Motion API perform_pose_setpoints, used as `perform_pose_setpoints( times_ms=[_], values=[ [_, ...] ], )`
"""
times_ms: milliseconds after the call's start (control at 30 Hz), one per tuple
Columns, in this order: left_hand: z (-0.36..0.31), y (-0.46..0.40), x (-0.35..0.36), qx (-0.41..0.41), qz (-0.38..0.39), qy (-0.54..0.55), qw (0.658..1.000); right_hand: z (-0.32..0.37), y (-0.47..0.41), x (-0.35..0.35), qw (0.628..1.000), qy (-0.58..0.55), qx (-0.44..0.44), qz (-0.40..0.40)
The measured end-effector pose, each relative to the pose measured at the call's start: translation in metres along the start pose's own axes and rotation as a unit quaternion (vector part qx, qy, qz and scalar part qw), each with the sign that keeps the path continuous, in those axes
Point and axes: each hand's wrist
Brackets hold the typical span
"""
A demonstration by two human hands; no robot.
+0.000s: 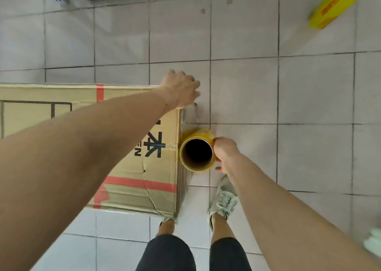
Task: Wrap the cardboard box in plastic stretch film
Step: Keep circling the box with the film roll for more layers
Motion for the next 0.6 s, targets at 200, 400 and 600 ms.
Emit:
perform_pose_setpoints(
  times_ms=[200,400,600],
  values=[
    [-0.006,-0.002,-0.004,0.103,0.095,-0.142,0.98,0.026,0.006,0.008,0.989,0.139,-0.042,0.005],
    [-0.004,-0.002,-0.002,0.101,0.086,-0.151,0.98,0.006,0.007,0.025,0.995,0.056,0.018,0.085],
    [-0.008,-0.004,-0.003,0.094,0.102,-0.148,0.979,-0.083,0.009,0.013,0.931,-0.304,0.193,0.065]
  ],
)
Point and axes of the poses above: each hand's wrist, its own y-axis away from the middle knuckle, its own x-axis out of the palm, z = x × y, and after that the axes turned 12 degrees about -y, right-handed
